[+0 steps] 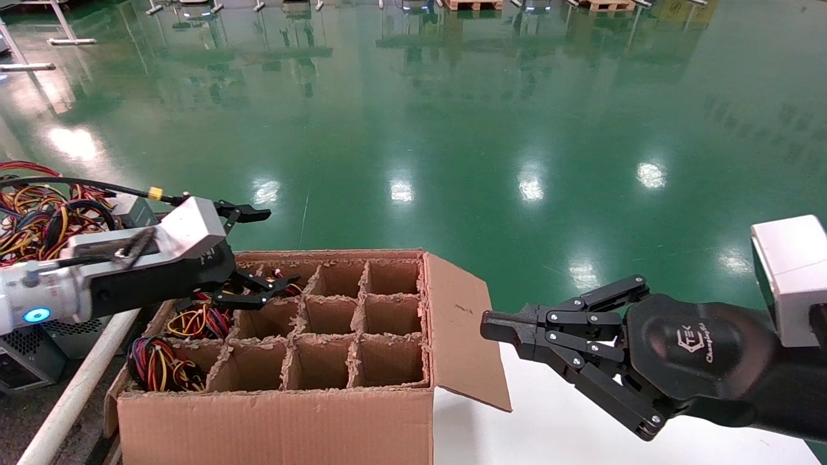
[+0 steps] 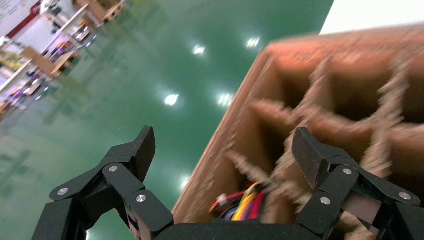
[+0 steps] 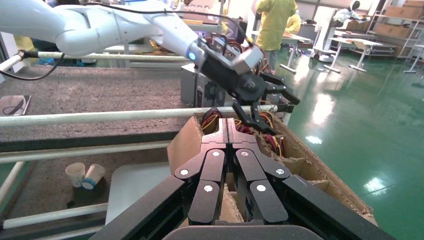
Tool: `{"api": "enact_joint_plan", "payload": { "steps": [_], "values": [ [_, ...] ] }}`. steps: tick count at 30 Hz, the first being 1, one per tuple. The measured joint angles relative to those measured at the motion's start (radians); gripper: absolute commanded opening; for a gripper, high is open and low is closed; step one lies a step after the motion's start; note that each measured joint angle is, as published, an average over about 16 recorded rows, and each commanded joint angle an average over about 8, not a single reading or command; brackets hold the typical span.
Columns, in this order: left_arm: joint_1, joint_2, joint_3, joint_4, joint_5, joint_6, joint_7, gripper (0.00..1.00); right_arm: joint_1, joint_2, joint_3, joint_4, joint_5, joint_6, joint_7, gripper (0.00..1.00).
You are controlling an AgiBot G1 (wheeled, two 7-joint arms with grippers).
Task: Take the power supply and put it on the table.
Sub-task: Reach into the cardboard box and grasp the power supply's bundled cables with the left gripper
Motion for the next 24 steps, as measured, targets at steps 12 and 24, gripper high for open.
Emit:
{"api": "enact_joint_plan", "payload": {
  "steps": [12, 24],
  "values": [
    [-0.088, 0.091, 0.03, 0.259, 0.06, -0.008, 0.152, 0.88, 0.0, 0.0, 0.0, 0.0, 0.0, 0.0, 0.0, 1.0],
    [-0.135, 0.122, 0.039, 0.426, 0.074, 0.008, 0.229, 0.0, 0.0, 0.0, 0.0, 0.0, 0.0, 0.0, 0.0, 1.0]
  ]
}}
